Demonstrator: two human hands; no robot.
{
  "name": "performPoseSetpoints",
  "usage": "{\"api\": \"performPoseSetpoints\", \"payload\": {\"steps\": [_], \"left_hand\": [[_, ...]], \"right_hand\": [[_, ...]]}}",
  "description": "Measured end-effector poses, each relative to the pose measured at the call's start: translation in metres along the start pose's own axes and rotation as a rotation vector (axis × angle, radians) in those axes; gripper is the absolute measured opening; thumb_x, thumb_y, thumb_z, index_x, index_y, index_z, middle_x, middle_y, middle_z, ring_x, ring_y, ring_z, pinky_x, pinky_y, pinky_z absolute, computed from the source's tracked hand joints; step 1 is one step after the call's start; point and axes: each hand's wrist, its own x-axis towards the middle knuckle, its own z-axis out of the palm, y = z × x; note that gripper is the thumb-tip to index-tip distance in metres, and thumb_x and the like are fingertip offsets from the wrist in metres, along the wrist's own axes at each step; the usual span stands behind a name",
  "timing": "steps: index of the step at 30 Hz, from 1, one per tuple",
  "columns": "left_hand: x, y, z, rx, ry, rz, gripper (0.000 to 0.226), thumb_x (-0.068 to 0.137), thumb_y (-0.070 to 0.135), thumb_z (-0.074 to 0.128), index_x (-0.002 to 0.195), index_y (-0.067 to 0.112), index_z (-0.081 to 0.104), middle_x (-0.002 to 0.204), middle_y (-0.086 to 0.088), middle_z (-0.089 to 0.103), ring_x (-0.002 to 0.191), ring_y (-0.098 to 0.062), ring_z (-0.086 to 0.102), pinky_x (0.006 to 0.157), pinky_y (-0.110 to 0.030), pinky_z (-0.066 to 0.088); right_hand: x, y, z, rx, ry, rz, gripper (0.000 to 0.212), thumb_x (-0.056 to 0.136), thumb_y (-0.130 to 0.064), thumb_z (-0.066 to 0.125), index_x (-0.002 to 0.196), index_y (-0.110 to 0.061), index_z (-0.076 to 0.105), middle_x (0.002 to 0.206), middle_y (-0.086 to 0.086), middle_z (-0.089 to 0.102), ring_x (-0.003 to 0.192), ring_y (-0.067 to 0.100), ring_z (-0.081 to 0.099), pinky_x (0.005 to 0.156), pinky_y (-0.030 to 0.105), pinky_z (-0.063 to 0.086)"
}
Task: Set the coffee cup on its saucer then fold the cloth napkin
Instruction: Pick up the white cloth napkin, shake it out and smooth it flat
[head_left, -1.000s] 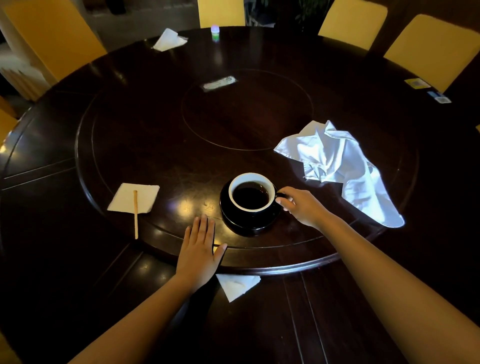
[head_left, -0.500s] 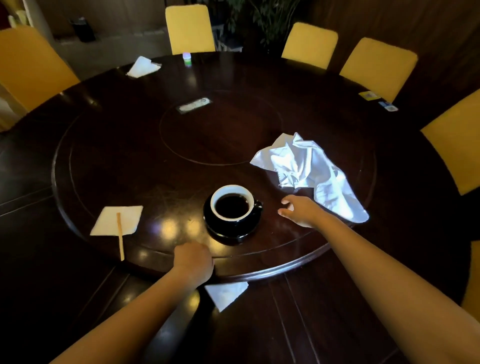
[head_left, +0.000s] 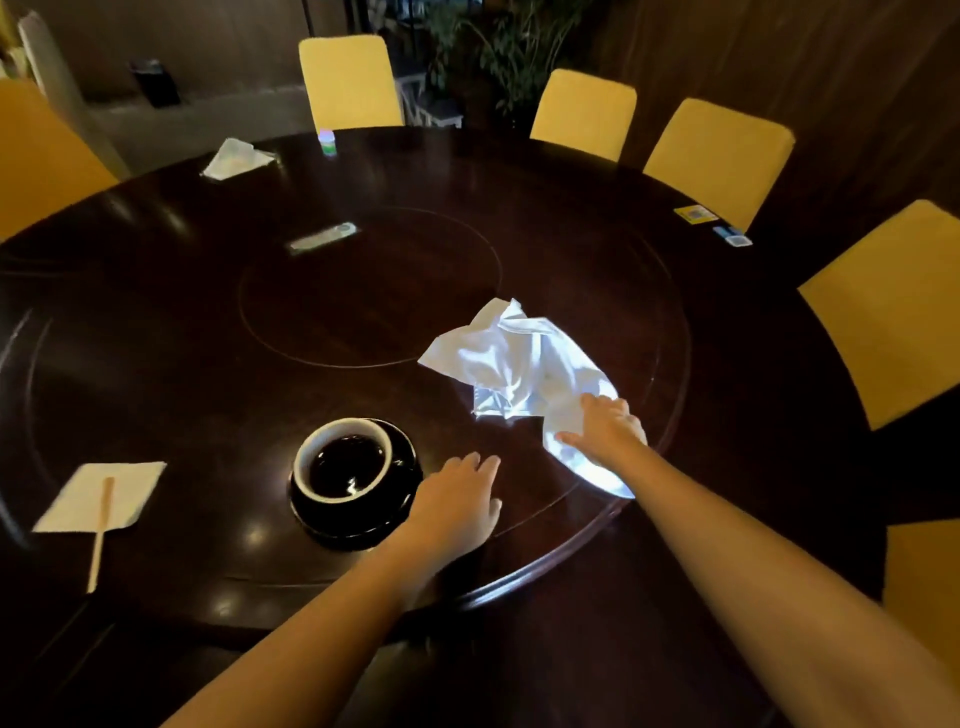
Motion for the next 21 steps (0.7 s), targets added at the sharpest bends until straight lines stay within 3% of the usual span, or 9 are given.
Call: {"api": "performPoseSetpoints", "payload": {"steps": [4, 6, 8, 11, 14, 17, 19, 21], "left_hand": [[0.041, 0.015, 0.017, -0.392, -0.005, -0.171, 0.058, 0.093, 0.033, 0.047, 0.143, 0.012, 0.029, 0.143, -0.010, 0.043, 0.131, -0.026, 0.040, 0.107, -0.036, 0.034], [0.057, 0.019, 0.017, -0.646, 0.043, -0.327, 0.054, 0.092, 0.033, 0.050, 0.141, 0.013, 0.035, 0.138, -0.012, 0.049, 0.126, -0.027, 0.047, 0.103, -0.034, 0.037], [0.072, 0.025, 0.011, -0.833, 0.138, -0.449, 0.053, 0.092, 0.036, 0.051, 0.138, 0.015, 0.038, 0.132, -0.013, 0.055, 0.119, -0.028, 0.053, 0.101, -0.035, 0.041], [0.090, 0.033, 0.004, -1.114, 0.301, -0.579, 0.063, 0.089, 0.046, 0.051, 0.141, 0.017, 0.029, 0.128, -0.013, 0.053, 0.115, -0.032, 0.053, 0.098, -0.046, 0.044], [0.101, 0.029, 0.002, -1.427, 0.384, -0.754, 0.067, 0.077, 0.050, 0.061, 0.134, 0.021, 0.038, 0.122, -0.009, 0.054, 0.109, -0.034, 0.055, 0.088, -0.049, 0.051], [0.104, 0.020, 0.011, -1.302, 0.376, -0.780, 0.036, 0.075, 0.015, 0.061, 0.110, 0.011, 0.059, 0.099, -0.011, 0.063, 0.092, -0.032, 0.059, 0.070, -0.032, 0.049], [0.102, 0.022, 0.013, -1.168, 0.384, -0.760, 0.013, 0.076, 0.008, 0.058, 0.088, 0.009, 0.063, 0.076, -0.007, 0.061, 0.077, -0.028, 0.057, 0.057, -0.027, 0.043], [0.100, 0.030, 0.013, -1.101, 0.378, -0.707, 0.005, 0.081, 0.012, 0.057, 0.081, 0.012, 0.061, 0.072, -0.003, 0.058, 0.071, -0.021, 0.055, 0.055, -0.025, 0.041]], "right_hand": [[0.003, -0.002, 0.009, 0.294, 0.097, -0.069, 0.034, 0.090, -0.011, 0.043, 0.124, -0.007, 0.048, 0.125, 0.022, 0.056, 0.115, 0.038, 0.053, 0.090, 0.041, 0.044], [-0.007, -0.003, 0.001, 0.522, 0.077, -0.110, 0.029, 0.082, -0.016, 0.042, 0.104, -0.004, 0.056, 0.108, 0.029, 0.062, 0.099, 0.045, 0.059, 0.077, 0.042, 0.047], [-0.020, -0.003, 0.002, 0.647, 0.005, -0.231, 0.032, 0.075, -0.018, 0.040, 0.096, -0.005, 0.060, 0.099, 0.027, 0.066, 0.093, 0.042, 0.062, 0.075, 0.042, 0.049], [-0.045, 0.004, 0.011, 0.763, -0.208, -0.413, 0.031, 0.077, -0.003, 0.039, 0.095, -0.004, 0.064, 0.087, 0.014, 0.068, 0.087, 0.028, 0.062, 0.077, 0.035, 0.050], [-0.052, 0.019, 0.010, 0.651, -0.376, -0.571, 0.013, 0.088, -0.009, 0.048, 0.081, -0.009, 0.059, 0.072, 0.002, 0.052, 0.071, 0.018, 0.052, 0.064, 0.029, 0.036], [-0.032, 0.031, -0.006, 0.713, -0.316, -0.469, 0.015, 0.086, -0.037, 0.062, 0.077, -0.025, 0.059, 0.068, -0.007, 0.054, 0.066, 0.008, 0.052, 0.063, 0.021, 0.040], [-0.009, 0.032, -0.016, 0.842, -0.096, -0.358, 0.029, 0.082, -0.042, 0.065, 0.099, -0.019, 0.060, 0.086, 0.000, 0.061, 0.082, 0.017, 0.059, 0.074, 0.029, 0.048], [0.013, 0.024, -0.025, 0.777, 0.009, -0.375, 0.053, 0.079, -0.049, 0.064, 0.117, -0.014, 0.052, 0.107, 0.006, 0.057, 0.102, 0.025, 0.054, 0.087, 0.038, 0.048]]}}
